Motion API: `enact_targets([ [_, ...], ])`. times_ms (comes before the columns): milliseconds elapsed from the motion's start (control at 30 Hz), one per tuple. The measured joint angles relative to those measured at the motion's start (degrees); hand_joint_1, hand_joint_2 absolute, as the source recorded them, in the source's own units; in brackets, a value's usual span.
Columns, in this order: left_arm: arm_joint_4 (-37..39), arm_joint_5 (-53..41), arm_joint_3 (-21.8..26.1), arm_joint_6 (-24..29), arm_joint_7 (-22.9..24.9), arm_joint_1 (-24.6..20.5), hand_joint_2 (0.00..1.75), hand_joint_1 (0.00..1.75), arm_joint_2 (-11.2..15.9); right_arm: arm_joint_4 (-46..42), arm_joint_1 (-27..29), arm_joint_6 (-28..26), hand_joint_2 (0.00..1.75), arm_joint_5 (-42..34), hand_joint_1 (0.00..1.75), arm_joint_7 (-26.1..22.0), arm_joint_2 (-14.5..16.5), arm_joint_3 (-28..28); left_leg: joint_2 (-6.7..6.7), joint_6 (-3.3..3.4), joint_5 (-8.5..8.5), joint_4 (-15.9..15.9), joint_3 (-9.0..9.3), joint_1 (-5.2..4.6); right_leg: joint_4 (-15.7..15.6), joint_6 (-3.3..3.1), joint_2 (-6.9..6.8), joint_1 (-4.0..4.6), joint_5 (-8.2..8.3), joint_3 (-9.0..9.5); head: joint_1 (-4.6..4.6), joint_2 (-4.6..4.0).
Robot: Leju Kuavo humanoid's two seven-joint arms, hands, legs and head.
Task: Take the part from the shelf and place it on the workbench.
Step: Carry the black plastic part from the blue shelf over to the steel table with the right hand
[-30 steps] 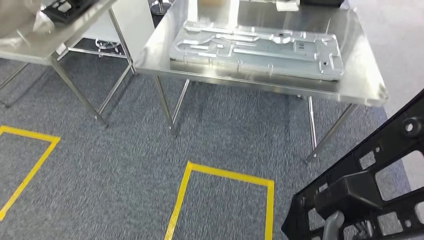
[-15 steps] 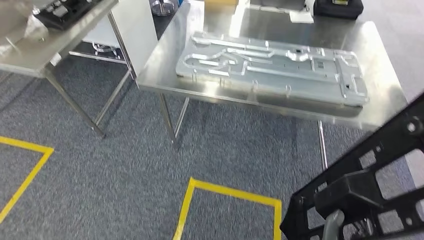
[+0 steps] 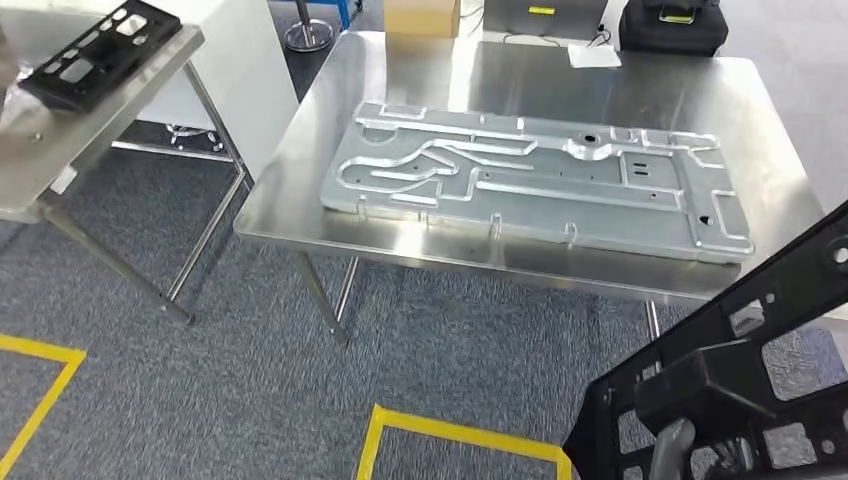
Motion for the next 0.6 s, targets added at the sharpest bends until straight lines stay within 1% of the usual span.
enact_targets([
  [33, 0.0, 0.0, 0.0, 0.0, 0.0, 0.2, 0.00, 0.00, 0.0, 0.0, 0.0, -0.2, 1.75, 0.2, 1.75, 0.0, 0.0, 0.0, 0.00, -0.09, -3.16, 0.8, -2.26, 0.07, -0.3, -0.01, 0.30, -0.01, -0.77, 1.29, 0.01, 0.00],
  [67, 0.0, 0.0, 0.0, 0.0, 0.0, 0.5, 0.00, 0.00, 0.0, 0.0, -0.1, -0.4, 1.75, 0.3, 1.75, 0.0, 0.0, 0.0, 0.00, -0.13, -6.35, 0.6, -4.08, 0.12, -0.6, 0.06, 0.61, -0.02, -1.59, 2.69, 0.00, 0.00],
  [100, 0.0, 0.0, 0.0, 0.0, 0.0, 0.6, 0.00, 0.00, 0.0, 0.0, -0.1, -0.5, 1.75, 0.5, 1.75, 0.0, 0.0, 0.0, 0.00, -0.10, -8.45, -0.6, -5.52, 0.15, -0.9, 0.18, 0.91, -0.03, -2.47, 4.10, 0.00, 0.00],
  [133, 0.0, 0.1, 0.0, 0.0, 0.0, 0.7, 0.00, 0.00, 0.0, 0.0, -0.2, -0.6, 1.75, 0.7, 1.75, 0.0, 0.0, 0.1, 0.00, 0.05, -8.36, -2.5, -6.69, 0.15, -1.0, 0.29, 1.11, -0.03, -3.40, 5.49, 0.00, 0.00],
  [167, 0.0, 0.1, 0.0, 0.0, 0.0, 0.9, 0.00, 0.00, 0.0, 0.0, -0.3, -0.8, 1.75, 0.9, 1.75, 0.0, 0.0, 0.1, -0.03, 0.37, -5.30, -5.1, -7.63, 0.07, -1.1, 0.40, 1.24, -0.03, -4.36, 6.60, -0.01, 0.00],
  [200, 0.0, 0.1, 0.0, 0.0, -0.1, 1.0, 0.00, 0.00, 0.1, 0.0, -0.4, -1.0, 1.75, 1.1, 1.75, 0.0, 0.0, 0.2, -0.10, 0.77, -0.04, -7.9, -8.62, -0.08, -1.0, 0.56, 1.42, 0.02, -5.36, 7.67, 0.02, 0.00],
  [233, 0.0, 0.1, 0.0, 0.0, -0.1, 1.2, 0.00, 0.00, 0.1, 0.1, -0.5, -1.2, 1.75, 1.2, 1.75, 0.1, 0.0, 0.3, -0.27, 1.18, 5.12, -10.1, -9.18, -0.26, -0.8, 0.82, 1.62, 0.12, -6.40, 8.46, 0.03, 0.00],
  [267, 0.0, 0.1, 0.0, 0.0, -0.1, 1.3, 0.00, 0.00, 0.2, 0.1, -0.6, -1.4, 1.75, 1.3, 1.75, 0.2, 0.1, 0.3, -0.46, 1.52, 9.28, -11.2, -9.48, -0.46, -0.7, 1.14, 1.87, 0.19, -7.38, 9.09, 0.04, 0.00],
  [300, 0.0, 0.1, 0.0, 0.0, -0.2, 1.3, 0.00, 0.00, 0.2, 0.2, -0.6, -1.5, 1.75, 1.4, 1.75, 0.2, 0.1, 0.4, -0.63, 1.72, 11.21, -11.5, -9.56, -0.60, -0.6, 1.52, 2.13, 0.23, -8.18, 9.76, 0.05, 0.00],
  [333, 0.0, 0.1, 0.0, 0.0, -0.2, 1.1, 0.00, 0.00, 0.2, 0.2, -0.7, -1.6, 1.75, 1.5, 1.75, 0.2, 0.1, 0.4, -0.77, 1.89, 11.39, -11.5, -9.16, -0.59, -0.9, 1.92, 2.25, 0.28, -8.81, 10.26, 0.03, 0.00],
  [367, 0.0, 0.1, 0.0, 0.0, -0.2, 0.8, 0.00, 0.00, 0.1, 0.1, -0.8, -1.8, 1.75, 1.7, 1.75, 0.3, 0.1, 0.5, -0.81, 2.08, 11.45, -11.8, -8.78, -0.50, -1.1, 2.22, 2.04, 0.21, -9.30, 10.77, 0.02, 0.00],
  [400, 0.0, 0.1, 0.0, 0.0, -0.2, 0.5, 0.00, 0.00, 0.1, 0.1, -0.8, -1.9, 1.75, 1.8, 1.75, 0.3, 0.1, 0.5, -0.83, 2.35, 11.26, -12.4, -8.29, -0.37, -0.6, 2.52, 1.57, 0.15, -9.85, 10.75, 0.06, 0.00],
  [433, 0.0, 0.1, 0.0, 0.0, -0.2, 0.3, 0.00, 0.00, 0.0, 0.0, -1.0, -2.0, 1.75, 1.9, 1.75, 0.3, 0.1, 0.6, -0.85, 2.63, 11.13, -13.0, -7.74, -0.23, 1.0, 2.82, 1.03, 0.13, -10.76, 9.97, 0.10, 0.00],
  [467, 0.0, 0.1, 0.0, 0.0, -0.2, 0.1, 0.00, 0.00, 0.0, 0.0, -1.1, -2.1, 1.75, 1.9, 1.75, 0.3, 0.1, 0.6, -0.83, 2.89, 10.91, -13.5, -7.22, -0.17, 4.0, 3.09, 0.51, 0.01, -12.00, 8.24, 0.13, 0.00],
  [500, 0.0, 0.1, 0.0, 0.0, -0.2, 0.1, 0.00, 0.00, 0.0, 0.0, -1.1, -2.2, 1.75, 2.0, 1.75, 0.3, 0.1, 0.6, -0.79, 3.11, 10.58, -13.7, -6.80, -0.17, 7.7, 3.39, 0.22, -0.03, -13.23, 5.73, 0.17, 0.00],
  [533, 0.0, 0.1, 0.0, 0.0, -0.3, 0.1, 0.00, 0.00, 0.0, 0.0, -1.2, -2.4, 1.75, 2.0, 1.75, 0.3, 0.1, 0.5, -0.77, 3.20, 10.21, -13.8, -6.42, -0.17, 11.3, 3.66, 0.15, -0.09, -13.97, 3.03, 0.16, 0.00],
  [567, 0.0, 0.1, 0.0, 0.0, -0.3, 0.1, 0.00, 0.00, 0.0, 0.0, -1.2, -2.7, 1.75, 2.1, 1.75, 0.3, 0.1, 0.5, -0.76, 3.23, 9.78, -13.8, -5.99, -0.16, 13.7, 3.88, 0.12, -0.16, -13.71, 0.76, 0.16, 0.00],
  [600, 0.0, 0.0, 0.0, -0.1, -0.3, 0.2, 0.00, 0.00, 0.0, 0.0, -1.2, -3.2, 1.75, 2.3, 1.75, 0.2, 0.1, 0.5, -0.80, 3.19, 9.32, -13.8, -5.43, -0.14, 14.0, 4.04, 0.08, -0.24, -12.10, -0.62, 0.16, 0.00],
])
